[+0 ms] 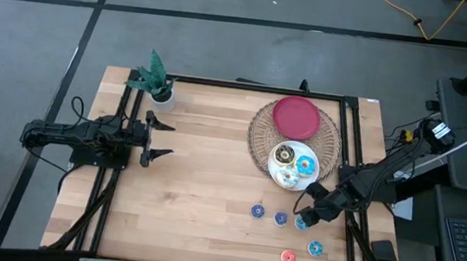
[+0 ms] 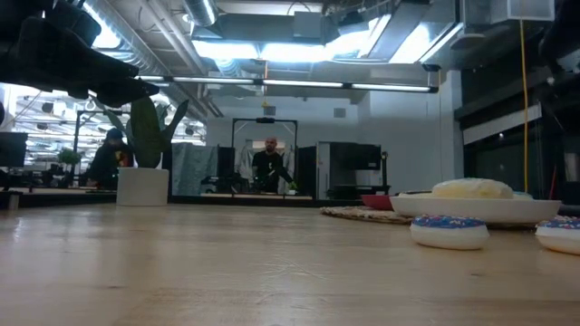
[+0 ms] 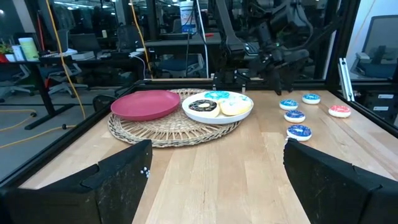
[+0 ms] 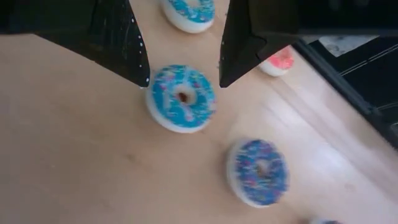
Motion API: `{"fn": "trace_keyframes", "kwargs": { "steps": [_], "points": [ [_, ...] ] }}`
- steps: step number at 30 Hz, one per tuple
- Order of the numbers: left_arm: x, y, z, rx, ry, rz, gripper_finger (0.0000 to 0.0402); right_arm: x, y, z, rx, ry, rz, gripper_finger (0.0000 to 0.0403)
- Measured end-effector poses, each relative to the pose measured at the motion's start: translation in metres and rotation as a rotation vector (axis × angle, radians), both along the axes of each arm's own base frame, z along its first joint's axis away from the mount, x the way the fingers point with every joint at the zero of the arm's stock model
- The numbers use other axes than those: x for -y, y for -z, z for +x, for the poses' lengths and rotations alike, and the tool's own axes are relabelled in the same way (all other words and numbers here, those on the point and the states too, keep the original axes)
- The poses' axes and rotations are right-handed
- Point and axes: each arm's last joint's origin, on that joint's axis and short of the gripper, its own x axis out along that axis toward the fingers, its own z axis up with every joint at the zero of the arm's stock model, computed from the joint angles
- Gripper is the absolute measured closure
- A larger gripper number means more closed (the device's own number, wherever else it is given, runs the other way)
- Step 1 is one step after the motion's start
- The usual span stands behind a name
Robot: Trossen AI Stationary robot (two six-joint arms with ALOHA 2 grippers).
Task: Pick & Place donuts
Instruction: Put the top small blue donut on the red plate
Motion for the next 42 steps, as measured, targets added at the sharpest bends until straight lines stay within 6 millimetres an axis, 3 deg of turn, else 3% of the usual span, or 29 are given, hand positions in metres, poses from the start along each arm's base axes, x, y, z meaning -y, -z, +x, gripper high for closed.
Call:
{"fn": "trace_keyframes", "kwargs": {
  "steps": [7, 42],
  "points": [
    [0.000, 0.000, 0.000, 0.000, 0.000, 0.000, 0.0049, 0.000, 0.011, -0.005, 0.008, -0.008, 0.013, 0.0208],
    [0.000, 0.000, 0.000, 0.000, -0.001, 0.000, 0.0049, -0.009, 0.028, -0.003, -0.002, -0.034, -0.039, 0.0208]
  ]
}}
